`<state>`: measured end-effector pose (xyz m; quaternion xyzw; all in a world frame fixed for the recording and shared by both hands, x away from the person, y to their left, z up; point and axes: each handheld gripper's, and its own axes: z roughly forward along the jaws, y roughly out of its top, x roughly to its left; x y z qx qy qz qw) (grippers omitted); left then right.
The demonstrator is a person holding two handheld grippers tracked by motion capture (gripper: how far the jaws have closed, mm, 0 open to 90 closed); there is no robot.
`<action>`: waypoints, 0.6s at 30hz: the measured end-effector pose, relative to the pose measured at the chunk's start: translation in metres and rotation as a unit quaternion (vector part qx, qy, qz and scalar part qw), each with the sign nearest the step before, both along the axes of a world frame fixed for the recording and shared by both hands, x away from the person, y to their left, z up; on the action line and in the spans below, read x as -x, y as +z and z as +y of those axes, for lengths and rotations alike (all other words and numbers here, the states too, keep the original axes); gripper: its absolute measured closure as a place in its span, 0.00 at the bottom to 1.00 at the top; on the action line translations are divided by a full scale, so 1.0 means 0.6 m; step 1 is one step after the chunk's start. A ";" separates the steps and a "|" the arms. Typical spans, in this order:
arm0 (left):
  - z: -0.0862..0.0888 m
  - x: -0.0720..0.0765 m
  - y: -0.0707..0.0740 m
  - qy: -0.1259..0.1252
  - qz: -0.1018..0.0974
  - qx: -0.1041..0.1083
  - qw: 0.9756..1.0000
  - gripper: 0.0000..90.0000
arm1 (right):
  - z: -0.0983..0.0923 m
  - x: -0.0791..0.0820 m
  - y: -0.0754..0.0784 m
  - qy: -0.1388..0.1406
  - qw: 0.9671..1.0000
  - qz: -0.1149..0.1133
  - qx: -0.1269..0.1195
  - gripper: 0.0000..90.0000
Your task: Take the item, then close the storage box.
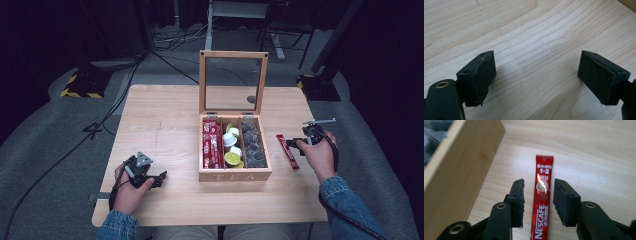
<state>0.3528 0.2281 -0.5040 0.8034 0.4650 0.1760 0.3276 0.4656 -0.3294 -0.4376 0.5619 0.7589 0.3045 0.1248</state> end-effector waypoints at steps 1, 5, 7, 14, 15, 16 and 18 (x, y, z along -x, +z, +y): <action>0.000 -0.001 0.000 0.000 -0.002 -0.001 1.000 0.17 | 0.000 0.000 0.000 0.000 1.000 0.000 0.000 0.66; -0.001 -0.003 0.000 0.000 -0.001 0.000 1.000 0.16 | 0.003 0.005 0.024 0.018 0.999 -0.038 -0.001 0.59; -0.002 -0.005 0.000 -0.001 -0.001 -0.003 1.000 0.16 | 0.006 0.007 0.034 0.024 0.998 -0.050 -0.003 0.57; -0.004 -0.006 0.000 -0.001 -0.002 -0.001 1.000 0.16 | 0.023 0.018 0.088 0.045 0.993 -0.109 -0.022 0.52; -0.004 -0.006 0.000 -0.001 -0.002 -0.001 1.000 0.16 | 0.023 0.018 0.088 0.045 0.993 -0.109 -0.022 0.52; -0.004 -0.006 0.000 0.000 -0.002 -0.001 1.000 0.16 | 0.025 0.019 0.094 0.047 0.992 -0.114 -0.023 0.52; -0.004 -0.006 0.000 0.000 -0.002 -0.001 1.000 0.16 | 0.032 0.019 0.111 0.057 0.989 -0.131 -0.028 0.52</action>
